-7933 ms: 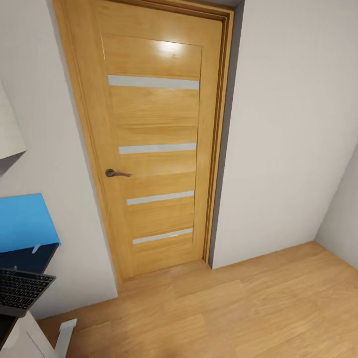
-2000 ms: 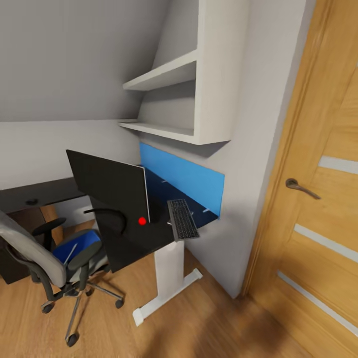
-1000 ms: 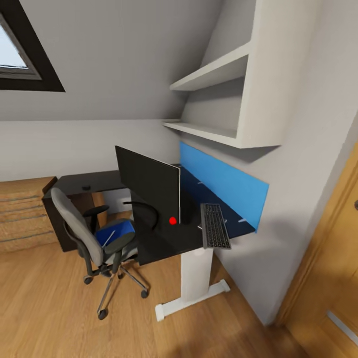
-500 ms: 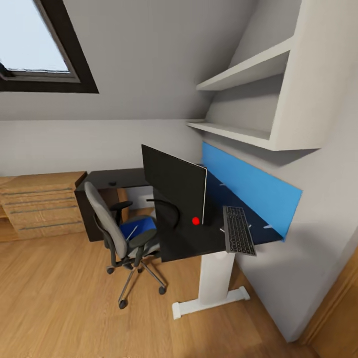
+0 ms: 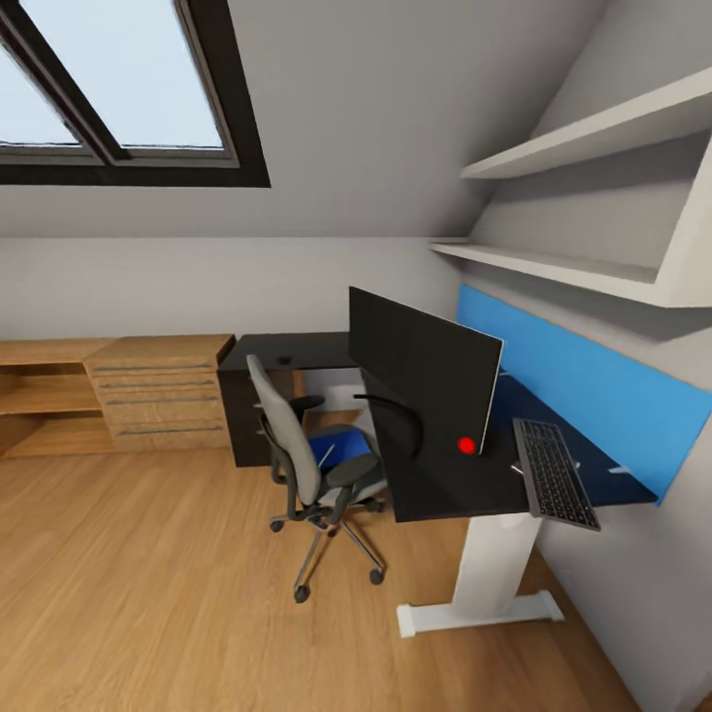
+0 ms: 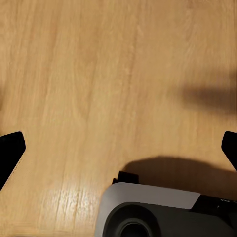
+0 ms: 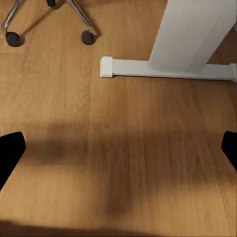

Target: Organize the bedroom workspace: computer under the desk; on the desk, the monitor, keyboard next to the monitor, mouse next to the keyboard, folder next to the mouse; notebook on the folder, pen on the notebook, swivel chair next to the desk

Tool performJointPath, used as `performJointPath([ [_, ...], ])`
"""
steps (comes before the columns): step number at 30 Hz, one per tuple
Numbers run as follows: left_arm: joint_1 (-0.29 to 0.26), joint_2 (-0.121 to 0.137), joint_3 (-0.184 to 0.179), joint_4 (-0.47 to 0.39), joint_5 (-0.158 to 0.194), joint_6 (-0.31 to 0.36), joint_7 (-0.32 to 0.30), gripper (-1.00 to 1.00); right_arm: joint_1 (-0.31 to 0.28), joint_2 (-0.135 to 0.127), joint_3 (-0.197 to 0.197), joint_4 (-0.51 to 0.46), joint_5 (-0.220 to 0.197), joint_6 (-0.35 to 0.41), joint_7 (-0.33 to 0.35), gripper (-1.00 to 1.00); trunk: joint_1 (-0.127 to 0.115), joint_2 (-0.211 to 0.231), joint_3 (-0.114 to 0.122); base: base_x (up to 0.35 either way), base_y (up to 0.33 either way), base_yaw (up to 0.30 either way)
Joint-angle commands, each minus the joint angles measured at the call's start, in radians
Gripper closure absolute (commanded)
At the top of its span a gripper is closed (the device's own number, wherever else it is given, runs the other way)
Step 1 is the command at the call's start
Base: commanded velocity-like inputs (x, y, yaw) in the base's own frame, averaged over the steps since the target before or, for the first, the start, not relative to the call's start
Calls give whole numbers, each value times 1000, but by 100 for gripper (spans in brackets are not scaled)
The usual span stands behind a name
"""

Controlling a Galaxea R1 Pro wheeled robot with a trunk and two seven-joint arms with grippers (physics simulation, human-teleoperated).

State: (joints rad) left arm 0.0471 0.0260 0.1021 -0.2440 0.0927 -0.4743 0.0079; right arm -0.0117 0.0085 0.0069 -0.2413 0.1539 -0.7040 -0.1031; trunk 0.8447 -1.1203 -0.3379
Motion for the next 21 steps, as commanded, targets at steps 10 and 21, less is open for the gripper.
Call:
performJointPath([
  [10, 0, -3, -5, -7, 9, -29, -11, -100, -1, -4, 3, 0, 12, -2, -9, -100, 0, -1, -2, 0, 157, 38],
  [21, 0, -4, -4, -52, 12, -30, -3, -100, -1, -7, 2, -5, 10, 0, -9, -100, 12, -22, -11, 0, 5, 1],
])
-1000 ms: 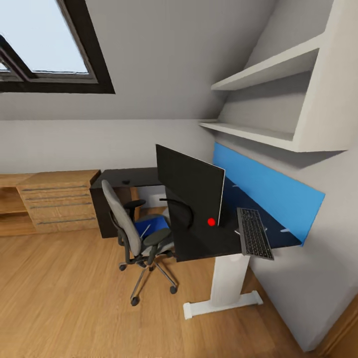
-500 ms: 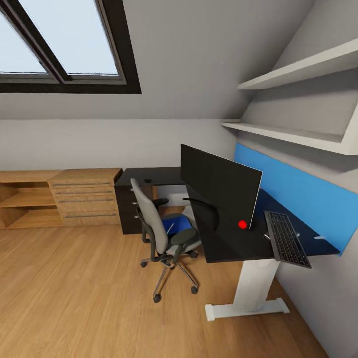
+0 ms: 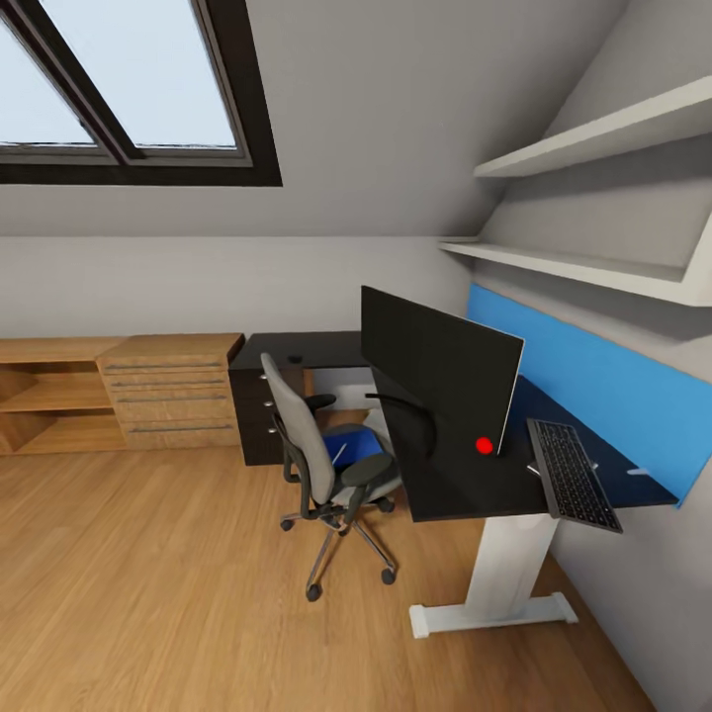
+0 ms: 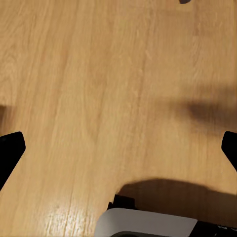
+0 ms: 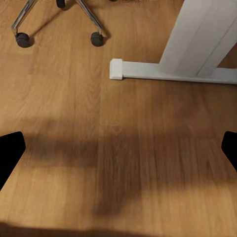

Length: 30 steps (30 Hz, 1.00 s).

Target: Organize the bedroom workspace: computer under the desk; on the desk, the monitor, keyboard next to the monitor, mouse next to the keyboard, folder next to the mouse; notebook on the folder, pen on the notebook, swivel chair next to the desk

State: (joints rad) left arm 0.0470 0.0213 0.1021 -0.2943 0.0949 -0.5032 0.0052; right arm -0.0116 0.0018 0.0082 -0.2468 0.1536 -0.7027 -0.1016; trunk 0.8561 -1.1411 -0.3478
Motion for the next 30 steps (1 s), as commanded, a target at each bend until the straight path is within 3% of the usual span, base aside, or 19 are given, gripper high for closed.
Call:
performJointPath([
  [1, 1, 0, -4, -2, 10, 1, 1, -100, -1, 1, 1, 1, 11, -2, -10, -100, 4, -8, -4, 0, 0, 0],
  [11, 1, -2, -4, -3, 11, 106, 4, -100, -1, 2, 0, 2, 10, -4, -10, -100, 42, -78, -33, 0, 0, -76],
  [18, 0, -1, -4, -3, 31, 116, 4, -100, -1, 4, -1, 4, 10, -4, -10, -100, 69, -127, -55, 0, 0, -115],
  [22, 0, 0, -4, -3, 74, 117, 4, -100, -1, 5, -1, 4, 9, -2, -11, -100, 85, -155, -67, 0, 0, -16],
  [30, 0, -1, -4, -3, 93, 116, 4, -100, -1, 4, -1, 3, 9, -3, -12, -100, 115, -211, -92, 0, 0, -1],
])
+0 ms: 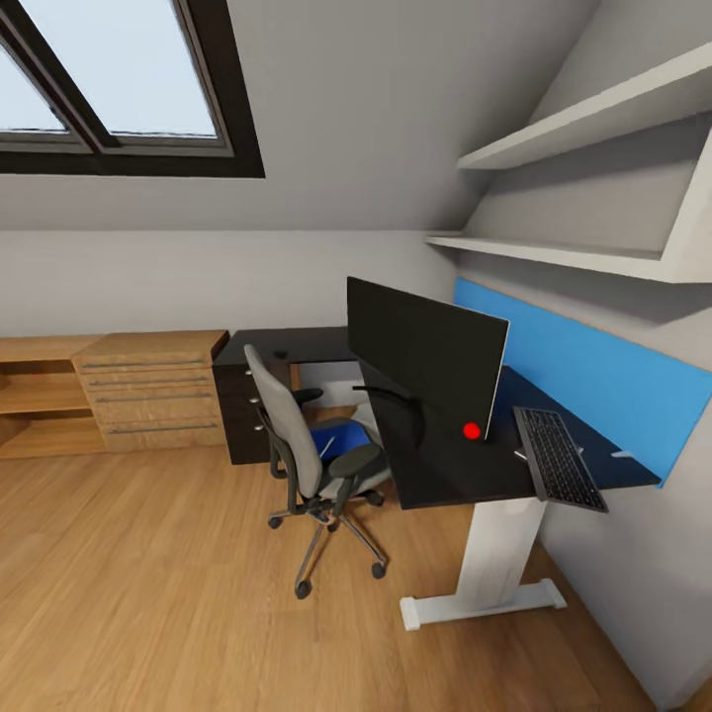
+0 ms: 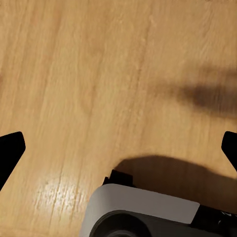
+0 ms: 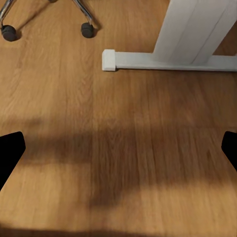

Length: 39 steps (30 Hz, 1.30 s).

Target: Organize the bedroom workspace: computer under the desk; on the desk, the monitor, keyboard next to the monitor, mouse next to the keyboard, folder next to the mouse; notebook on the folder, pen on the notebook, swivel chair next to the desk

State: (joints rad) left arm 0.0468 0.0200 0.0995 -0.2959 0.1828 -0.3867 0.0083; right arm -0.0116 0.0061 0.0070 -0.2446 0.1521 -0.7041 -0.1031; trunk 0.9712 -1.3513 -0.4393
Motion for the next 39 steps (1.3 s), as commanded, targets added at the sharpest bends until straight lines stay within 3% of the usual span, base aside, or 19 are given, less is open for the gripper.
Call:
performJointPath([
  [1, 1, 0, -1, -2, 5, -3, 1, -100, -1, 0, 1, 1, 11, -1, -10, -100, 4, -8, -4, 0, 0, 0],
  [18, 1, 0, -1, -35, 5, -9, 2, -100, -1, -1, 1, -2, 10, -1, -12, -100, 69, -127, -64, 0, 0, 161],
  [39, 0, -2, -1, -34, 7, -4, 2, -100, -1, -4, 1, -6, 10, -2, -12, -100, 150, -274, -131, 0, 0, 12],
])
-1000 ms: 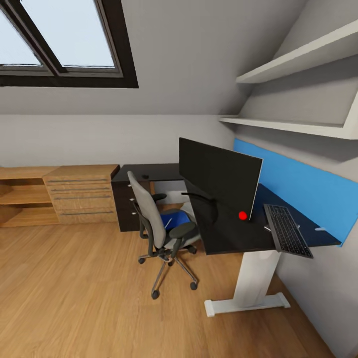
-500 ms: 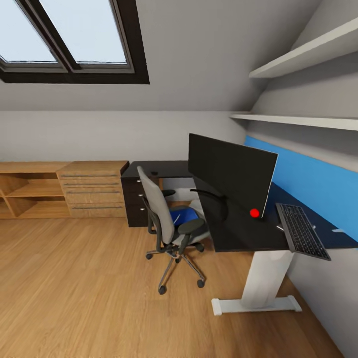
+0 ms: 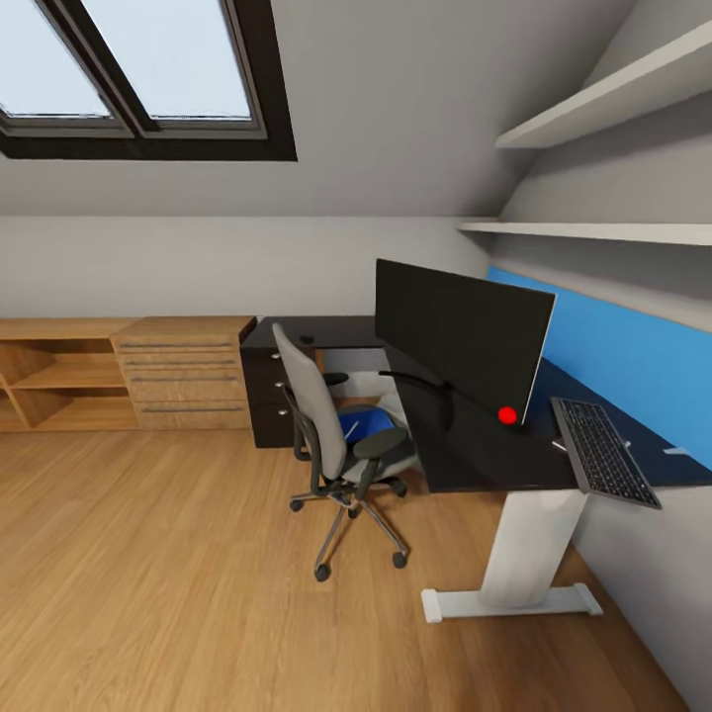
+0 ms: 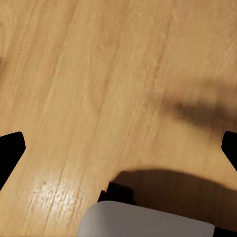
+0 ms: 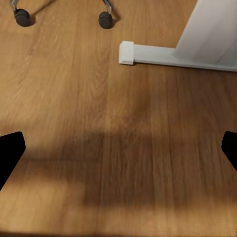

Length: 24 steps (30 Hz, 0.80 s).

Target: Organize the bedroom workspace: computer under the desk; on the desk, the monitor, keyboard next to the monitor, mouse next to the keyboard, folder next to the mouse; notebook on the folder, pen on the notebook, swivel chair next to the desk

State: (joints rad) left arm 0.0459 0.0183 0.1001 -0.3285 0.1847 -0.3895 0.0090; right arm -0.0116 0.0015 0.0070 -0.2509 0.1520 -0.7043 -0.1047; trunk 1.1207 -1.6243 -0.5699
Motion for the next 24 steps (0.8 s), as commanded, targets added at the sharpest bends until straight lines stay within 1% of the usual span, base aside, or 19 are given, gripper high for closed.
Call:
performJointPath([
  [1, 0, 0, -2, -2, 5, -1, 1, -100, -1, 0, 1, 1, 11, -1, -10, -100, 4, -8, -4, 0, 0, 0],
  [24, 1, 1, -2, 0, 4, 1, 0, -100, -1, 1, 2, 7, 14, -3, -8, -100, 92, -169, -76, 0, 0, 0],
])
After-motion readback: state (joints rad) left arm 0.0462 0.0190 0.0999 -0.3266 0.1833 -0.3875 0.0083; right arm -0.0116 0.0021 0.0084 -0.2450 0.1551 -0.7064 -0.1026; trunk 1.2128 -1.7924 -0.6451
